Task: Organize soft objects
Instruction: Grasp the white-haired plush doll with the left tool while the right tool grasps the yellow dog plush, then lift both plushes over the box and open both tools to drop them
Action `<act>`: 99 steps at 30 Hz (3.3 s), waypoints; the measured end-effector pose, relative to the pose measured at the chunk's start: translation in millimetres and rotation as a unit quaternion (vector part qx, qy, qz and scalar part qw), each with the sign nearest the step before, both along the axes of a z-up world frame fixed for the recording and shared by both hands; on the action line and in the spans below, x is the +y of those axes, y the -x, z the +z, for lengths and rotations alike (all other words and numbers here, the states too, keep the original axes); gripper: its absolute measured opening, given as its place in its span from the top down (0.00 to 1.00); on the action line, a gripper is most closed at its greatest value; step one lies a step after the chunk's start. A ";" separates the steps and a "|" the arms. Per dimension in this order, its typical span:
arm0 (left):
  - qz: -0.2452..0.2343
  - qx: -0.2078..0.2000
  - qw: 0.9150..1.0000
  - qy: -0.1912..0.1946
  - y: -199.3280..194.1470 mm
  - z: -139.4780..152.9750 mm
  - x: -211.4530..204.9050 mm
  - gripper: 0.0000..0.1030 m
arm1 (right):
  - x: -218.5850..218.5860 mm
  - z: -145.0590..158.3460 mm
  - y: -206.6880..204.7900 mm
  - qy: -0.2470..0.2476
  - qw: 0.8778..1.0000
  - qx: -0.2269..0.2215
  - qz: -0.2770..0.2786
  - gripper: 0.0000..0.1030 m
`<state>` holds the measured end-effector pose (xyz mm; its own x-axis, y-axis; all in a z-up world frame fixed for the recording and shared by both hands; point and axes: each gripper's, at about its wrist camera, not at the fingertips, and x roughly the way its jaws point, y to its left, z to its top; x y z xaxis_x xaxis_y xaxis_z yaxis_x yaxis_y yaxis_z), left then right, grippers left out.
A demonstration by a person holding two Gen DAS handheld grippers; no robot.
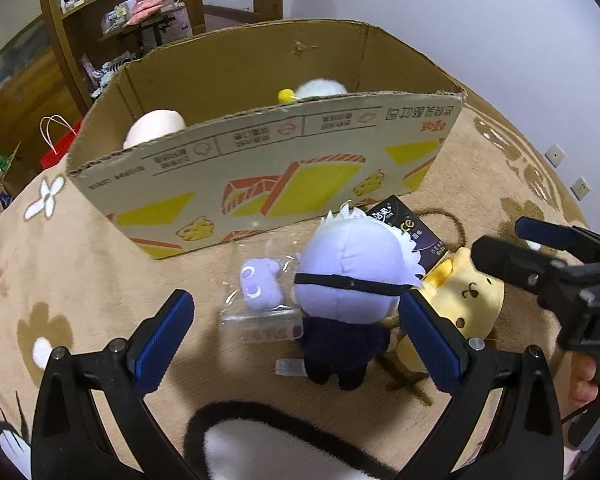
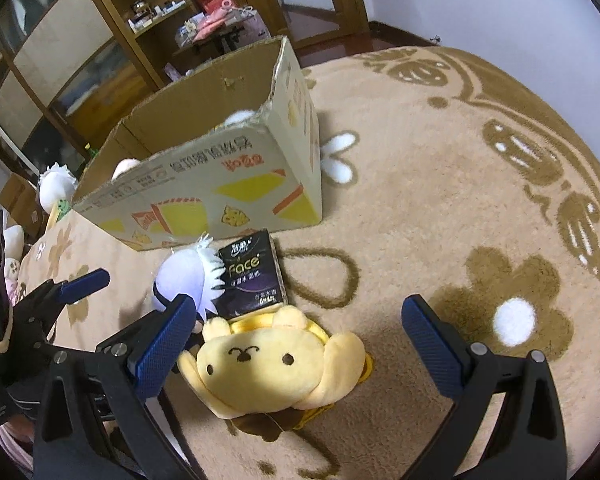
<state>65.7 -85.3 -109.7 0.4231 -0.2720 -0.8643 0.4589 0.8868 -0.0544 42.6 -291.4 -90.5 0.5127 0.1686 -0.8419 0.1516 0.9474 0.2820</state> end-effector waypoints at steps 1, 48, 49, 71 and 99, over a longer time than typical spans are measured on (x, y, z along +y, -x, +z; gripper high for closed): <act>-0.002 0.004 1.000 0.004 -0.4 -1.2 -1.0 0.02 | 0.8 -1.5 -0.5 0.000 1.000 0.003 0.002 0.00; -0.039 0.052 0.998 -0.004 -7.7 -37.5 -40.8 0.40 | 9.7 -42.5 -8.0 -0.085 0.993 0.079 0.029 0.34; -0.037 0.052 0.998 -0.001 -8.0 -37.5 -40.5 0.42 | 10.3 -42.3 -8.2 -0.086 0.993 0.078 0.029 0.35; 0.030 -0.076 0.996 0.020 22.4 29.9 -6.7 0.48 | 13.1 23.5 15.3 -0.024 0.996 -0.078 0.022 0.47; 0.099 -0.288 0.951 0.055 -5.2 135.8 35.3 0.47 | 27.0 147.7 -13.2 0.090 0.948 -0.304 0.043 0.47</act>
<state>70.9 -50.0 26.1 0.8697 -0.2130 -0.4454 0.2653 0.9624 0.0579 55.8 -264.4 57.2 0.9026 0.1138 -0.4151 -0.0668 0.9898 0.1261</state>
